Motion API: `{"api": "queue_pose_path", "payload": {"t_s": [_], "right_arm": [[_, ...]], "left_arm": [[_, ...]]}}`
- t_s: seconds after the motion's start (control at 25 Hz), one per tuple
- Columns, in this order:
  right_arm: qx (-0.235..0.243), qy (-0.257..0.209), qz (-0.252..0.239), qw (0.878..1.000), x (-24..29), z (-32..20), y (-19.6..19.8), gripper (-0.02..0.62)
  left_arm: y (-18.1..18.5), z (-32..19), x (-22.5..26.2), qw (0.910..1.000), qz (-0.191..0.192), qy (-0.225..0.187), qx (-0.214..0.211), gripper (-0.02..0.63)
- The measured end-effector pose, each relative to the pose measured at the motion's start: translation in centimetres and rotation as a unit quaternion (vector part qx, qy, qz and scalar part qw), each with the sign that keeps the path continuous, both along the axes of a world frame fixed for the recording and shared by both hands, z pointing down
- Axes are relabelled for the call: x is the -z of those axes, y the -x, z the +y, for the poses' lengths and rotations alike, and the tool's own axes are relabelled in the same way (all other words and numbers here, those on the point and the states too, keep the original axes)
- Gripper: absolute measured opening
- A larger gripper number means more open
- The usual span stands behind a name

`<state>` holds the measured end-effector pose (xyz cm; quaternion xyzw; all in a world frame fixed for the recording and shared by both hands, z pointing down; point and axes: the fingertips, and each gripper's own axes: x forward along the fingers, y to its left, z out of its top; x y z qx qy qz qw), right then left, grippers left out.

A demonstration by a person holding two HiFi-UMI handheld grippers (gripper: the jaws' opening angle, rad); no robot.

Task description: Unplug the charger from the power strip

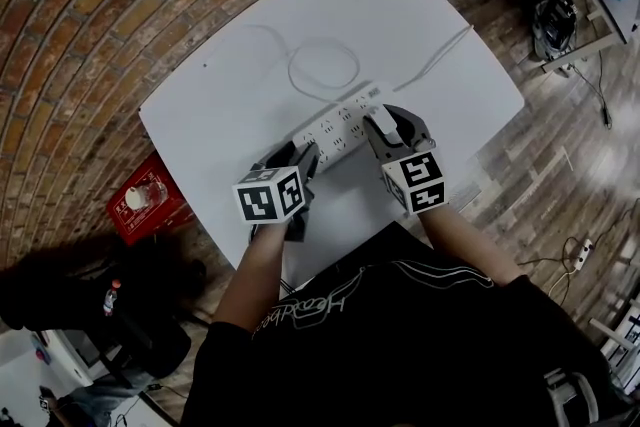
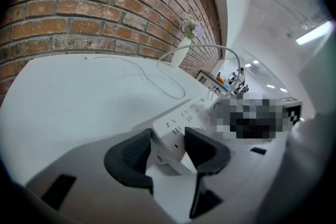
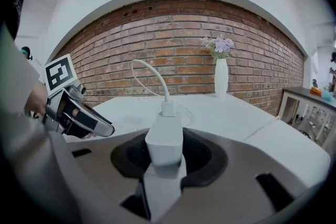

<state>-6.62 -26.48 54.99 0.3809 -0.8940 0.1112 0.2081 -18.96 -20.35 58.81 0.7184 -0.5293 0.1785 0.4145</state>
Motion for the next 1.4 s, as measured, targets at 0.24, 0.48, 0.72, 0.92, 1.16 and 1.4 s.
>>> {"api": "queue_pose_path", "payload": {"t_s": [0.24,0.48,0.72,0.92,1.16,1.4], "right_arm": [[0.002,0.005,0.012,1.000,-0.22,0.13,-0.06,0.118],[-0.002,0.015,0.004,1.000,-0.04,0.24,-0.28,0.119],[-0.003,0.004,0.022,1.000,0.00,0.25,-0.08,0.118],[-0.003,0.031,0.001,1.000,-0.03,0.18,-0.26,0.120],[-0.009,0.013,0.035,0.999,0.28,0.52,-0.16,0.118],[-0.007,0.033,0.027,0.999,0.31,0.51,-0.41,0.120]], "left_arm": [[-0.09,0.01,-0.06,1.0000,-0.006,0.001,0.001,0.199],[-0.07,0.06,0.00,1.0000,-0.001,0.008,0.002,0.199],[-0.04,-0.04,-0.05,0.9999,-0.008,0.012,0.004,0.199],[-0.06,-0.01,-0.01,0.9998,-0.014,0.013,-0.001,0.199],[-0.19,-0.07,0.22,0.9995,-0.027,0.012,-0.007,0.198],[-0.24,0.03,0.35,0.9989,-0.043,0.013,-0.009,0.198]]}}
